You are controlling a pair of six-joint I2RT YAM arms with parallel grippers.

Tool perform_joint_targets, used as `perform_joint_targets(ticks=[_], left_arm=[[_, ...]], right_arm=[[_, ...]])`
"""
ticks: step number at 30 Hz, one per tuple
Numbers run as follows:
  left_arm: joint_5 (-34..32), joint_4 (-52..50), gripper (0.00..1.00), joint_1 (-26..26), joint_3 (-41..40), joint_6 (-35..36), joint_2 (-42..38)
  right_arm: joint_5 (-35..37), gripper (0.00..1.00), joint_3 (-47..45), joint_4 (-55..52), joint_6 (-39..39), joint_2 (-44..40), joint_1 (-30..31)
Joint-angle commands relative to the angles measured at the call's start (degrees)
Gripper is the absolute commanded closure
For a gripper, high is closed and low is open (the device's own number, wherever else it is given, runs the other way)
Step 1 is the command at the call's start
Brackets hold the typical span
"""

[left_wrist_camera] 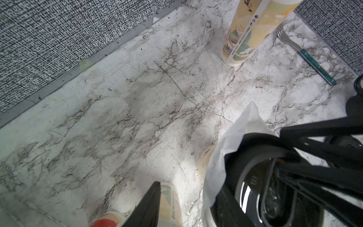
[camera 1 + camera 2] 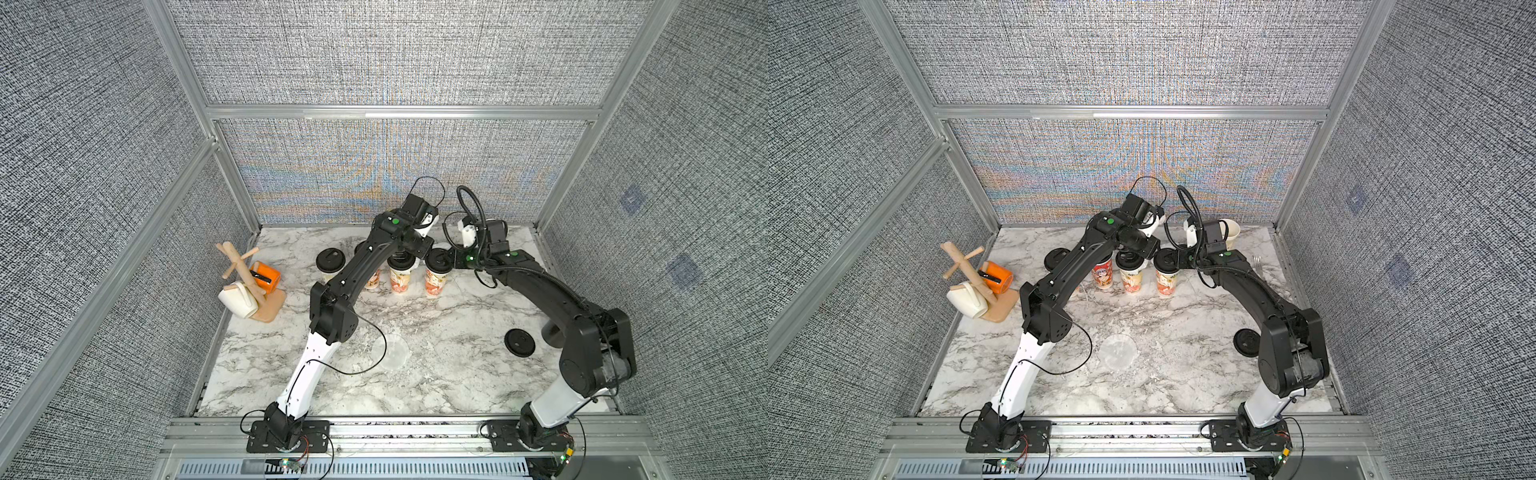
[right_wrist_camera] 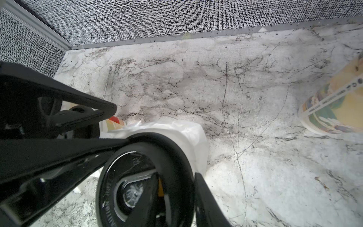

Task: Put the leak-proof paper on the milk tea cups
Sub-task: Secure the cup lid on the cup.

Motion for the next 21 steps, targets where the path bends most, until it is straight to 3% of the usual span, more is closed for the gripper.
perform_joint_targets(ticks=[1,21], left_arm=[[0.5,-4.7,0.52,-0.3,0.5,2.4,1.9],[-0.5,-6.1,0.51,-1.8,-1.7,5.0,5.2]], right_arm=[[1.4,0.69,-1.3,-14.3,-1.6,0.7,0.2],[2.0,0.69,-3.1,-14.3,-1.0,-0.4,0.3]])
